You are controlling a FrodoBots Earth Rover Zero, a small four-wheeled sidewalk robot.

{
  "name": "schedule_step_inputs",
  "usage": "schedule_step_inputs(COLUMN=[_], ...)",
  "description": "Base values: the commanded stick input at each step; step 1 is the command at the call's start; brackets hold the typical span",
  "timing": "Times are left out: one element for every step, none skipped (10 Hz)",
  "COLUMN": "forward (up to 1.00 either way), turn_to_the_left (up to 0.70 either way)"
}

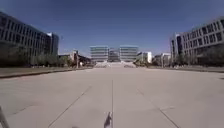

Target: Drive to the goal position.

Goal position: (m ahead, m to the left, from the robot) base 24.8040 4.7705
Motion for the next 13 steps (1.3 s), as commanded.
schedule_step_inputs(forward=[0.7,0.7,0.7,0.7,0.7,0.7,0.7,0.7,0.7,0.7,0.7,0.7,0.7], turn_to_the_left=[-0.14,-0.06,-0.01,-0.01,-0.01,-0.01,-0.01,-0.01,-0.01,-0.01,-0.01,-0.01,-0.01])
